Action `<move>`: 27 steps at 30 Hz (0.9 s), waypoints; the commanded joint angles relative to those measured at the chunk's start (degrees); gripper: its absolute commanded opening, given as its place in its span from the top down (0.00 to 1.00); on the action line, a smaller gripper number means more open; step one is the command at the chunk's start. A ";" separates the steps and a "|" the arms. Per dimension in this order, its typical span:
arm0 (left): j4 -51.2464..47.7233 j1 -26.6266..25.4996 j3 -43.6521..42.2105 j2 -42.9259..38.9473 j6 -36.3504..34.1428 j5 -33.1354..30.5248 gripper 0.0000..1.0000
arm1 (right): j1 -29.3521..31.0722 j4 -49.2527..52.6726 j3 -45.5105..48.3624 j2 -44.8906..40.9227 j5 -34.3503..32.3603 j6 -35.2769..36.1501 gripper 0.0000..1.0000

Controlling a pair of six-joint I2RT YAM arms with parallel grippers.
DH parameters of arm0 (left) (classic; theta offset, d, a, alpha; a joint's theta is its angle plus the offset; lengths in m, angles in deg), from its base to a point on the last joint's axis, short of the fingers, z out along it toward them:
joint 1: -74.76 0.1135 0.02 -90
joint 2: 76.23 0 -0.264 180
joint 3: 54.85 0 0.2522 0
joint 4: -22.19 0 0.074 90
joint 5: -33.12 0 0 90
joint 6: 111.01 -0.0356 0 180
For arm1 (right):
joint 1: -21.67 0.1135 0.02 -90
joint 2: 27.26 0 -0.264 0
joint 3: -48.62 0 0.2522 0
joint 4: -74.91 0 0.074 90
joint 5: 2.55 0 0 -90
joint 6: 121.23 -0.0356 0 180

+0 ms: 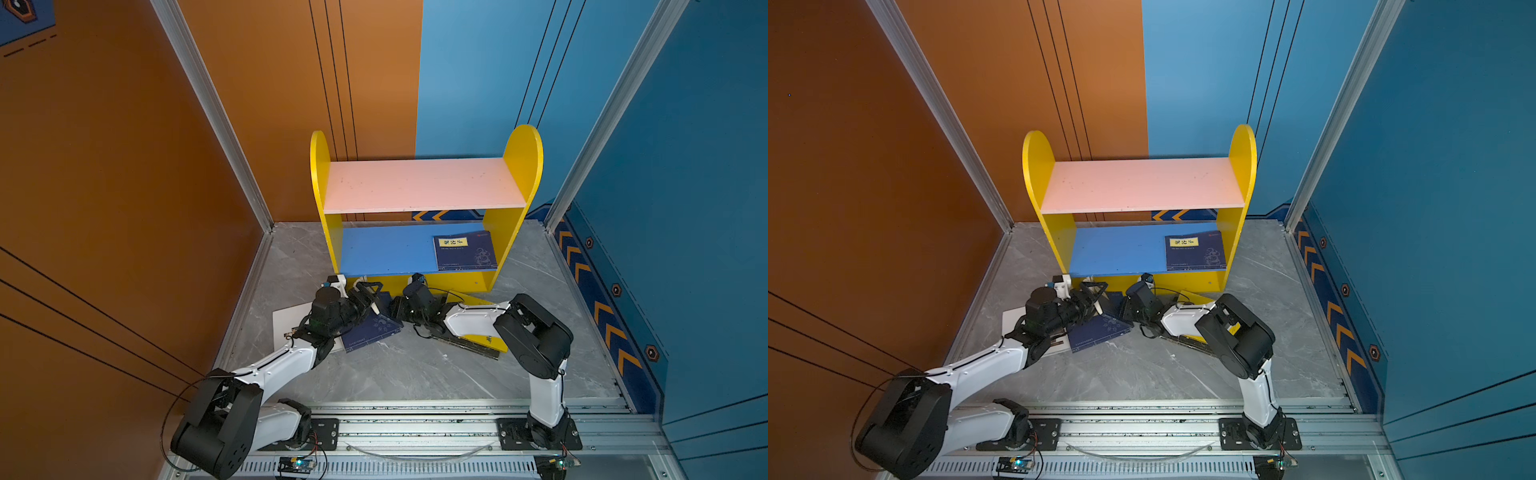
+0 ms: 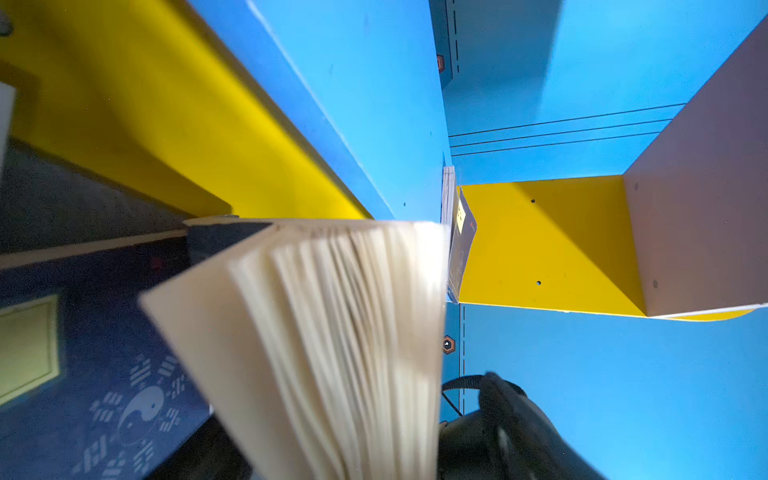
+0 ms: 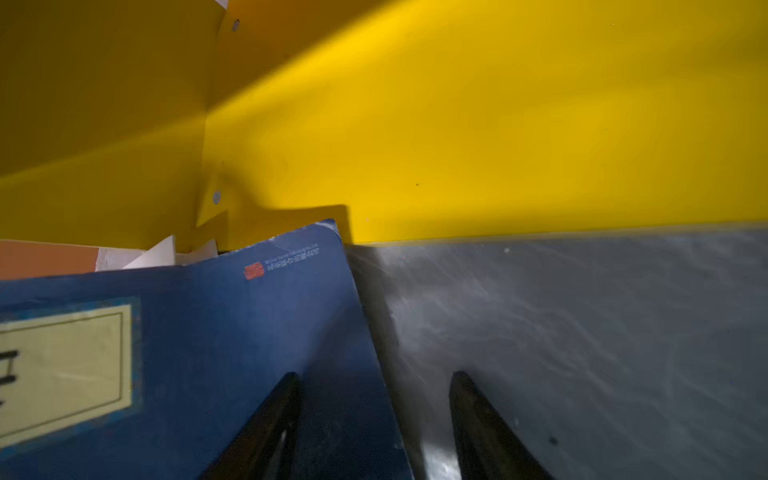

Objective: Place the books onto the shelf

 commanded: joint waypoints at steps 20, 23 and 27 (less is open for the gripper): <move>-29.18 0.25 4.45 -6.85 -11.11 -6.28 0.81 | 0.33 5.51 2.00 -2.83 0.11 1.81 0.41; -31.54 0.60 5.24 -8.37 -12.78 -6.95 0.86 | -0.11 5.34 2.18 -4.27 0.84 2.00 0.41; -32.53 1.02 6.21 -9.75 -14.63 -5.90 0.89 | -0.34 5.36 1.52 -7.97 2.52 4.66 0.38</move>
